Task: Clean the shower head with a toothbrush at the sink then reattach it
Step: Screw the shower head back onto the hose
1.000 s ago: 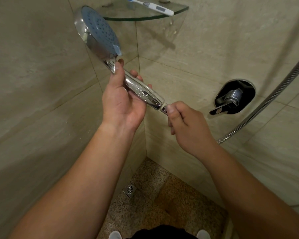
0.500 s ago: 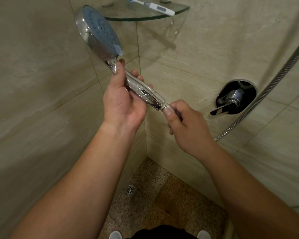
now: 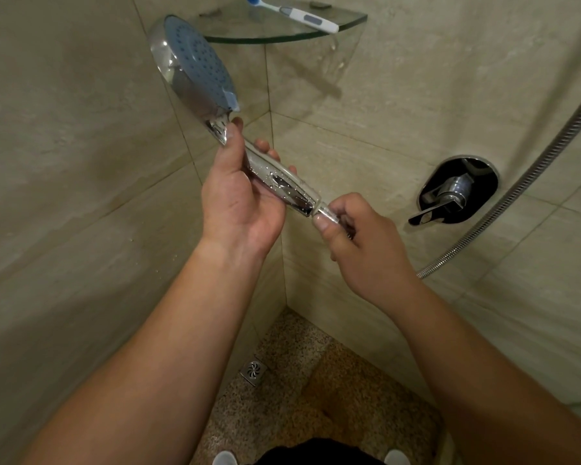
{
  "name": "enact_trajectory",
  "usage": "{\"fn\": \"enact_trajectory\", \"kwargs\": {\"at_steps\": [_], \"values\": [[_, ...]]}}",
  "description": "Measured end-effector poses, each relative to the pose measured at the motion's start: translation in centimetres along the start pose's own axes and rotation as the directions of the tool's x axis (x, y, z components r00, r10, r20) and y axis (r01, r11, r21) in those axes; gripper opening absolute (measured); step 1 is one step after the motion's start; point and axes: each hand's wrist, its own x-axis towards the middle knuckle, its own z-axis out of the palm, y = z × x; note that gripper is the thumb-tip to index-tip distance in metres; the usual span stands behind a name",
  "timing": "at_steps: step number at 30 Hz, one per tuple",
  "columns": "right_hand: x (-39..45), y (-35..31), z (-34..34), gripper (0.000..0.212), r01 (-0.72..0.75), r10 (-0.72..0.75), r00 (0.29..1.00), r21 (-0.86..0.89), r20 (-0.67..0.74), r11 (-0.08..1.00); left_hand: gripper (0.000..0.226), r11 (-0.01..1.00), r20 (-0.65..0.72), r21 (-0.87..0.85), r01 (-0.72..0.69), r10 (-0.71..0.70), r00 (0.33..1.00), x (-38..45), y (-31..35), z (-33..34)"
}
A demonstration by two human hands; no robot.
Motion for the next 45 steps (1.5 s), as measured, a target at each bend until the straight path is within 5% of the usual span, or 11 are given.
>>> {"fn": "enact_trajectory", "kwargs": {"at_steps": [26, 39, 45], "values": [[0.0, 0.3, 0.3, 0.021, -0.024, 0.024, 1.000, -0.003, 0.003, 1.000, 0.014, 1.000, -0.017, 0.008, -0.005, 0.005, 1.000, 0.2, -0.2, -0.4], [0.5, 0.5, 0.5, 0.027, -0.028, 0.032, 0.993, -0.031, 0.112, 0.999, 0.014, 1.000, -0.013, 0.012, 0.000, 0.000, 1.000, 0.8, -0.4, -1.1], [0.4, 0.6, 0.8, 0.021, -0.008, 0.008, 1.000, 0.004, 0.013, 1.000, 0.013, 1.000, -0.002, 0.015, -0.008, 0.008, 1.000, 0.9, -0.4, -1.1]]}}
